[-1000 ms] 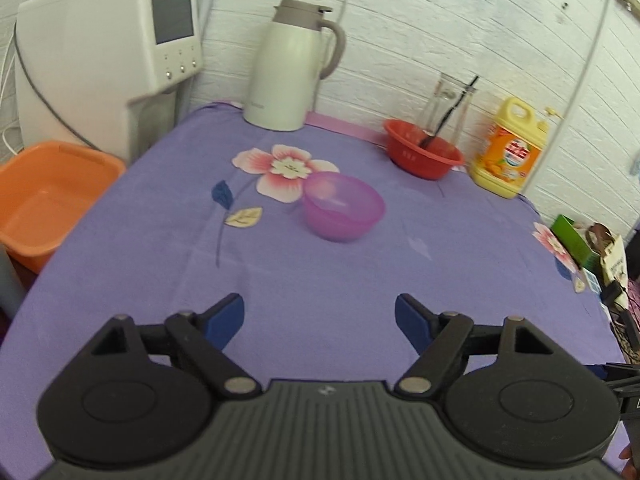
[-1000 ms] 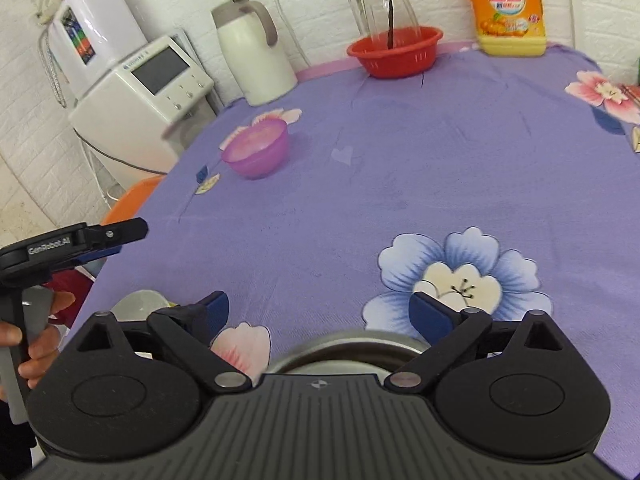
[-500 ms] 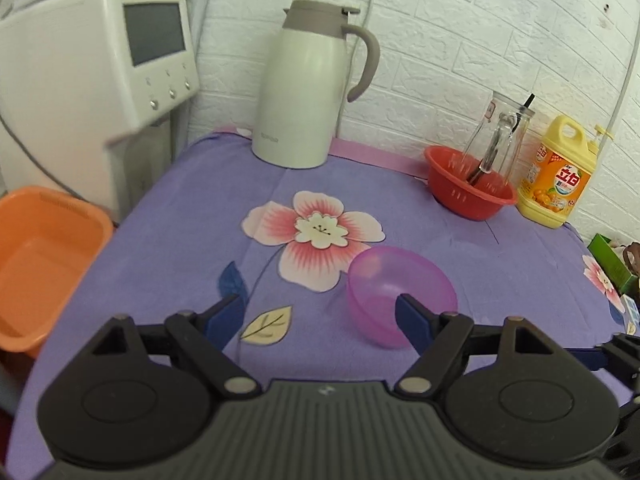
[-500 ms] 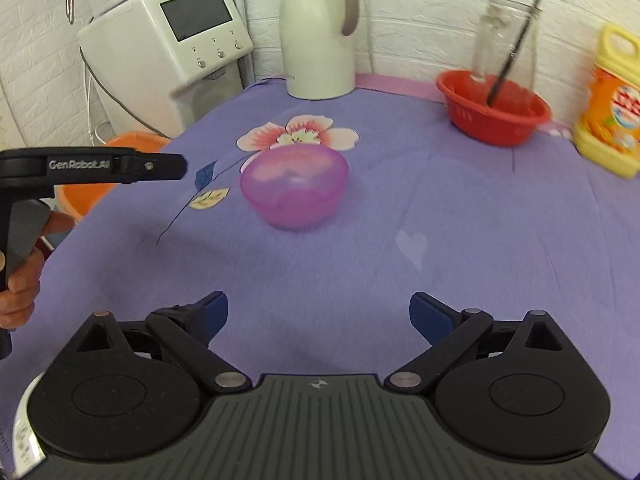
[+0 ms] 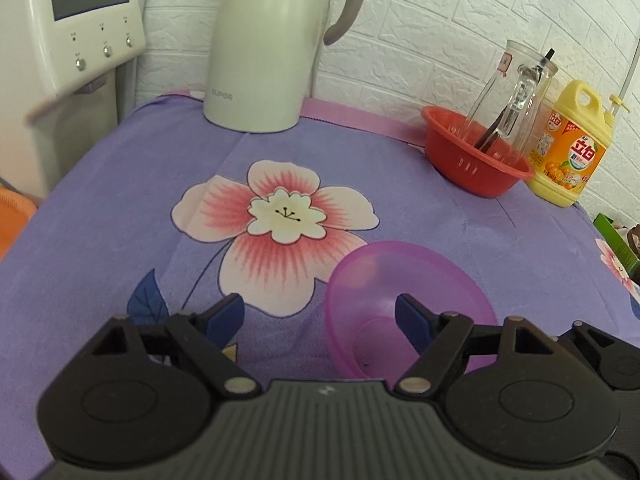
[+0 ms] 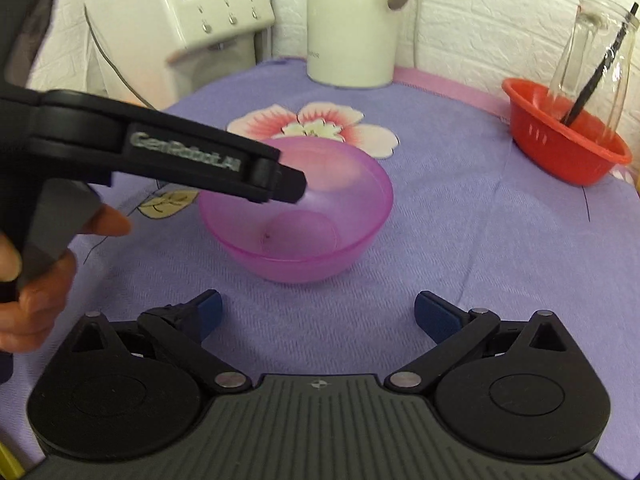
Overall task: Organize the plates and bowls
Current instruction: 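Move both grippers with the bowls to the pink plastic bowl, then grip the pink bowl rim with both grippers, nesting it in white bowl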
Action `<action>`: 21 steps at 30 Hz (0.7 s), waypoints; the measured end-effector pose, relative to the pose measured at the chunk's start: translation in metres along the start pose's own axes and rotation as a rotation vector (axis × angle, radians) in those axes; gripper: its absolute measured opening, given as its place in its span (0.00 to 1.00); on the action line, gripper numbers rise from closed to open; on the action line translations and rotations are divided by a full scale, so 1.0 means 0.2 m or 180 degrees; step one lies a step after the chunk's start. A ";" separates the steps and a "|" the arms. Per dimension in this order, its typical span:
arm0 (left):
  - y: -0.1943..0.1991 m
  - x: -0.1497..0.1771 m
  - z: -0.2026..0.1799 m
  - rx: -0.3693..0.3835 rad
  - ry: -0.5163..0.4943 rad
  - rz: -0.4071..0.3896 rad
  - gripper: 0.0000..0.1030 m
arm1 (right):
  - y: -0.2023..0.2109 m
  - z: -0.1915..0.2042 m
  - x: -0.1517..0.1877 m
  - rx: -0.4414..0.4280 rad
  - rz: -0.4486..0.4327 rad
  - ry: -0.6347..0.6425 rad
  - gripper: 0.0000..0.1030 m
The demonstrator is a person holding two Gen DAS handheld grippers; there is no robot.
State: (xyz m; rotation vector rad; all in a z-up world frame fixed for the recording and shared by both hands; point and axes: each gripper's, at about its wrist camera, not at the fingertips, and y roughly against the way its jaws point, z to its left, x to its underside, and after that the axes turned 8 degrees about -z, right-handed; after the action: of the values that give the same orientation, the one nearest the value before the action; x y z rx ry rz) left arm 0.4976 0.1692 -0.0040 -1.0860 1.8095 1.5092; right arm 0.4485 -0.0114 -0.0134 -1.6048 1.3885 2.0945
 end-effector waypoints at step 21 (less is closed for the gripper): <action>-0.12 -0.01 -0.05 0.0063 -0.0302 -0.0076 0.76 | -0.12 -0.02 -0.07 -0.0136 -0.0160 0.0076 1.00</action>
State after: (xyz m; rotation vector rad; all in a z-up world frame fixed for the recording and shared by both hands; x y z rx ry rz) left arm 0.5204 0.1595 -0.0136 -1.0059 1.7378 1.5001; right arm 0.4714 0.0049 -0.0145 -1.6683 1.3052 2.0970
